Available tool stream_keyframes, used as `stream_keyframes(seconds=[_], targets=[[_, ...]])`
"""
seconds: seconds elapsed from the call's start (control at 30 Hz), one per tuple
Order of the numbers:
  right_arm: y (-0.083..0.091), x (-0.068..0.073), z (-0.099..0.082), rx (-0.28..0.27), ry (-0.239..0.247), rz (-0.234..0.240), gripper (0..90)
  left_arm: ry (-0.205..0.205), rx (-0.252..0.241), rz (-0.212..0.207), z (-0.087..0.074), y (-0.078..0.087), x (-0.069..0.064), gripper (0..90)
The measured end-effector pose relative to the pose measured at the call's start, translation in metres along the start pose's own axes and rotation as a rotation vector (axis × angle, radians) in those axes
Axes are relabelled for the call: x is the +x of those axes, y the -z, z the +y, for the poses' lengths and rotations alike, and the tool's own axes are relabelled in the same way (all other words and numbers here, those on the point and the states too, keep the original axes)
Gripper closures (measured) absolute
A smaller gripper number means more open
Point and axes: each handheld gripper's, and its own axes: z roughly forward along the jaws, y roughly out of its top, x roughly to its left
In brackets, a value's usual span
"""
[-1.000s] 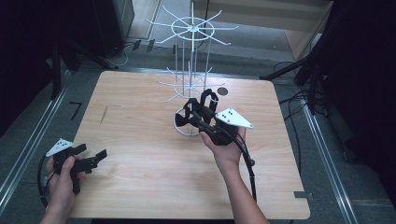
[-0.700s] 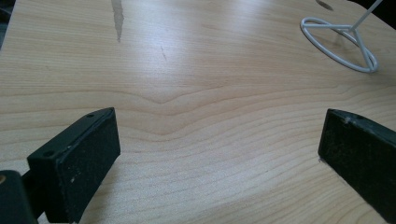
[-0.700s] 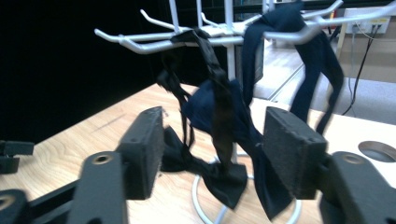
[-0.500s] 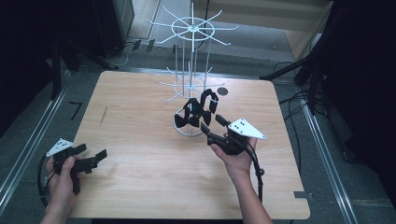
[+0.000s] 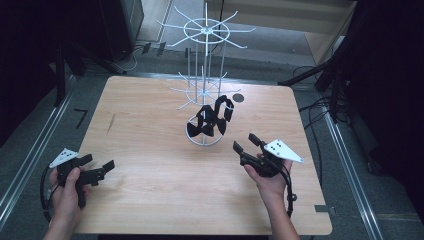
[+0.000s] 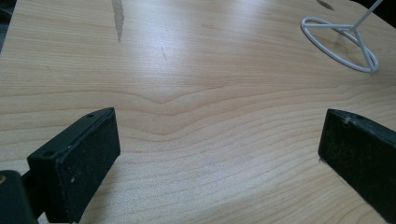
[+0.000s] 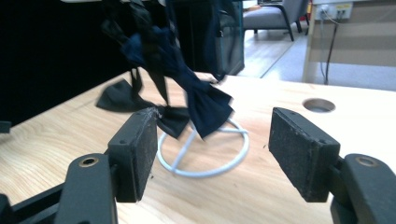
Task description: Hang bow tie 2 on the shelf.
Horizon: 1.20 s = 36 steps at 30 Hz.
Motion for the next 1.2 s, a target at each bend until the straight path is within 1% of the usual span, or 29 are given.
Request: stream_keyframes(seconds=[0.13, 0.17, 0.3, 0.47, 0.57, 0.67, 0.7, 0.8, 0.83, 0.97, 1.03, 1.1, 1.2], targets=[[0.011, -0.01, -0.009, 0.013, -0.003, -0.023, 33.2, 0.0, -0.001, 0.001, 0.0, 0.0, 0.0, 0.0], [0.014, -0.013, -0.011, 0.015, 0.004, -0.03, 33.0, 0.0, -0.001, 0.001, 0.0, 0.0, 0.0, 0.0], [0.025, -0.022, -0.017, 0.022, -0.013, -0.046, 28.3, -0.001, -0.002, 0.002, 0.0, 0.0, 0.0, 0.0], [0.036, -0.03, -0.027, 0.037, -0.021, -0.019, 22.3, 0.0, -0.002, 0.002, 0.0, 0.0, 0.0, 0.0], [0.043, -0.035, -0.033, 0.063, -0.027, -0.042, 19.3, 0.0, -0.003, 0.001, 0.0, 0.0, 0.0, 0.0], [0.05, -0.042, -0.038, 0.068, -0.049, -0.044, 20.0, 0.001, 0.0, -0.001, 0.0, 0.0, 0.0, 0.0], [0.052, -0.044, -0.04, 0.074, -0.043, -0.052, 20.0, 0.0, -0.002, -0.001, 0.0, 0.0, 0.0, 0.0], [0.06, -0.05, -0.045, 0.083, -0.068, -0.075, 19.9, -0.001, -0.001, -0.001, 0.0, 0.001, 0.0, 0.0], [0.063, -0.053, -0.046, 0.083, -0.065, -0.083, 19.9, -0.001, -0.001, -0.001, 0.0, 0.001, 0.0, 0.0], [0.077, -0.064, -0.052, 0.092, -0.084, -0.104, 20.0, -0.001, -0.001, -0.002, 0.0, 0.001, 0.0, 0.0], [0.085, -0.071, -0.057, 0.108, -0.08, -0.126, 20.4, -0.001, -0.001, -0.002, 0.0, 0.001, 0.0, 0.0], [0.093, -0.079, -0.062, 0.122, -0.086, -0.161, 21.4, -0.001, -0.001, -0.002, 0.0, 0.001, 0.0, 0.0], [0.104, -0.089, -0.067, 0.123, -0.101, -0.195, 22.2, 0.002, -0.001, -0.003, 0.0, 0.0, 0.0, 0.0]])
